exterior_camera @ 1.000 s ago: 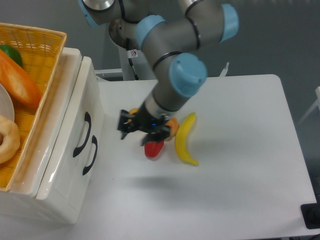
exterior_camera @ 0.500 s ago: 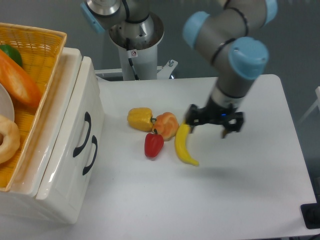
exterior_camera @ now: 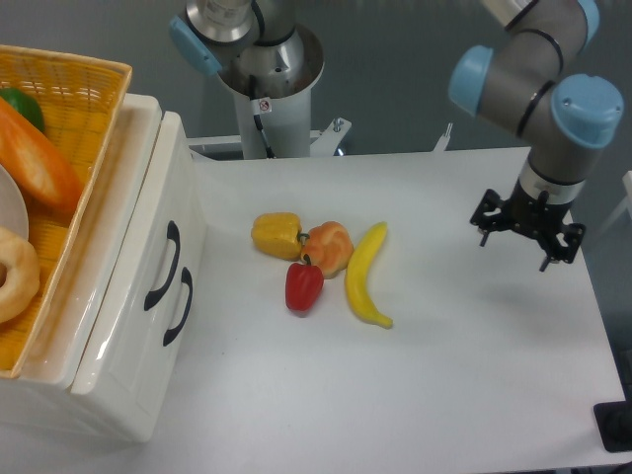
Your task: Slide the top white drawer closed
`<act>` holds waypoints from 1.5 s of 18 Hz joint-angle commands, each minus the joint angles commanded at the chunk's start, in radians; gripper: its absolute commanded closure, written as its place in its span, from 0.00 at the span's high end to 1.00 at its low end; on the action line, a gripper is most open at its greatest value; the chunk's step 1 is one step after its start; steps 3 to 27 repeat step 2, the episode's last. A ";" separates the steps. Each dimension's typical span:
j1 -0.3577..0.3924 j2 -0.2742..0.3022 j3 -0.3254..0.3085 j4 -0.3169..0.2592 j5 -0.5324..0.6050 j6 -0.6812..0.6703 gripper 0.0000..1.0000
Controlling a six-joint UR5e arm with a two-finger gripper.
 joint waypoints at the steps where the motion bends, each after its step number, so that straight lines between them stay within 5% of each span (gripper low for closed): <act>1: 0.006 -0.003 0.000 0.000 0.000 0.042 1.00; 27: 0.015 0.001 0.000 -0.003 0.000 0.056 1.00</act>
